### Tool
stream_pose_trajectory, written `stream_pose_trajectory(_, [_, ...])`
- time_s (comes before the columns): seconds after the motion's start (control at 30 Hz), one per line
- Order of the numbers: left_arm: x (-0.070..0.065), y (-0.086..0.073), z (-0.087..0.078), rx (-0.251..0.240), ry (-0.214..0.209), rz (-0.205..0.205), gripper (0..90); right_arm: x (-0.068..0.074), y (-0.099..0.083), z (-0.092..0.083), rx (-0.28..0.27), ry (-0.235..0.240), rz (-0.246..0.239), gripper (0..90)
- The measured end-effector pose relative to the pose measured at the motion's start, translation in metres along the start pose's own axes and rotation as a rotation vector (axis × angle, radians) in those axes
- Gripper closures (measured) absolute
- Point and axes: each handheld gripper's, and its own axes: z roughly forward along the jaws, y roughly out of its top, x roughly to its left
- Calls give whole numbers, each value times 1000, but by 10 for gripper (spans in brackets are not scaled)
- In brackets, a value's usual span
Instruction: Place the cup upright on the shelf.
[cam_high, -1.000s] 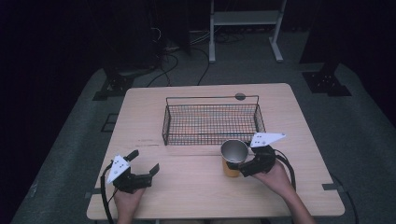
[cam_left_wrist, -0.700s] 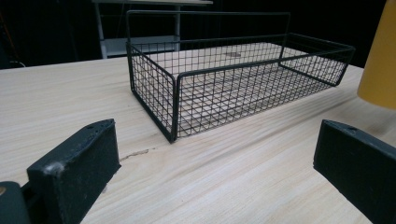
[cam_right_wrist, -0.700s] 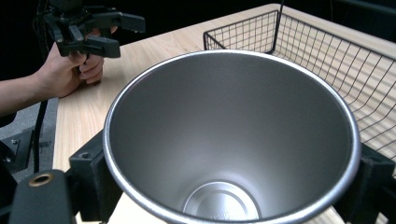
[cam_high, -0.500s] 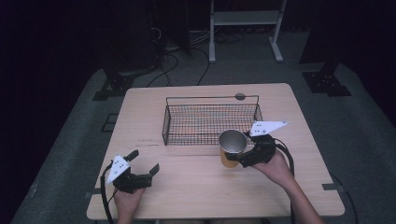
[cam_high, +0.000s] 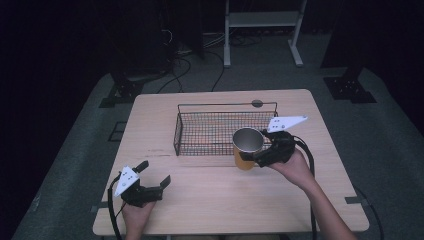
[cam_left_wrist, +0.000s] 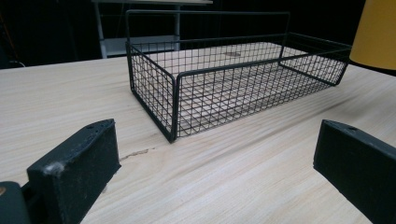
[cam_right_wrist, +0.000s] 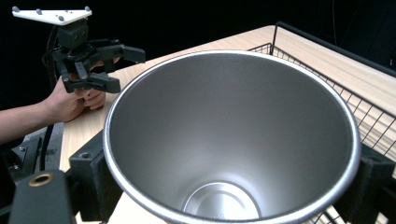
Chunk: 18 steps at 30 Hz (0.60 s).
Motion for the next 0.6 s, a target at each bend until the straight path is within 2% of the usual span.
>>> stream_pose_trajectory(0.4, [0,0,0,-1,-1,0,0,-15,21,-1,-16,-6,0,128])
stream_pose_trajectory(0.6, [0,0,0,-1,-2,-1,0,-20,30,3,-7,-10,-7,128])
